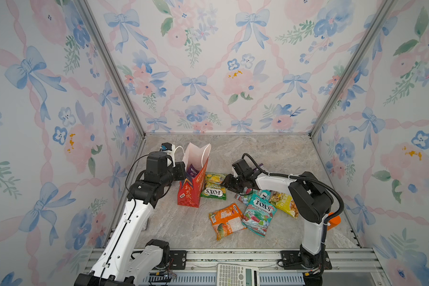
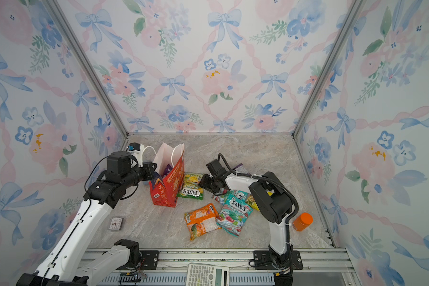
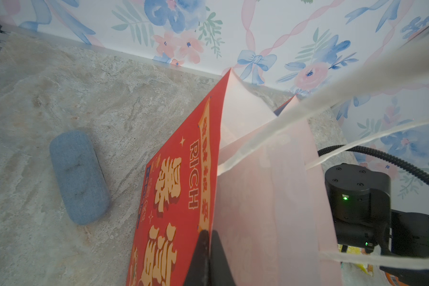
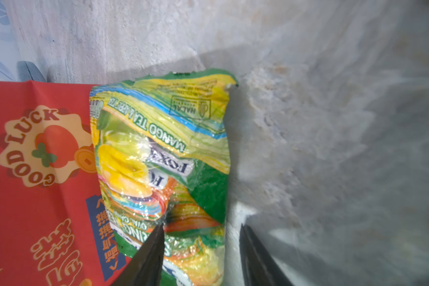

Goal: Place the snacks into the paper bag
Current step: 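Close the right gripper on the green Spring Tea packet and lift it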

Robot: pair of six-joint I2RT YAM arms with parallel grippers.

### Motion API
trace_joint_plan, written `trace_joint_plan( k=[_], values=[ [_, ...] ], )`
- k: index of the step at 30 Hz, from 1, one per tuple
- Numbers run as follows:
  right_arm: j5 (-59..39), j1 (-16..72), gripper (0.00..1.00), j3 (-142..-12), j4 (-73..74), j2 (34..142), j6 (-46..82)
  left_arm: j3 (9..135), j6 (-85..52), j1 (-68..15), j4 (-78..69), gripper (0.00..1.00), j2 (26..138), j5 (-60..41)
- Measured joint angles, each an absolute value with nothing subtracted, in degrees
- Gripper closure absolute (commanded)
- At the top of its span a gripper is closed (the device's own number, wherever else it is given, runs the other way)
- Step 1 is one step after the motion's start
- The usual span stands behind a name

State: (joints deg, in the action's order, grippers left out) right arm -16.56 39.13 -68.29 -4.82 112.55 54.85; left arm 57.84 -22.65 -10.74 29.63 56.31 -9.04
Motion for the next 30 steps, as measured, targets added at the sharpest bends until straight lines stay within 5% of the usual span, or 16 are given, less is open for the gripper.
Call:
trace_joint_plan(
  k=[10,23,30],
  values=[
    [-17.39,38.94,0.55,-68.34,-2.63,113.4,56.23,57.84,-22.57,-10.74,29.63,1.0,56.31,-9.02],
    [-17.87,38.17,0.99,-68.01,-1.21,113.62,57.93,57.84,-22.57,-10.74,29.65,1.0,56.31,-9.02],
    [-17.78,37.45,1.0,-67.88,-1.65,112.73,57.41,57.87,-22.57,-10.74,29.63,1.0,56.36,-9.1]
  ],
)
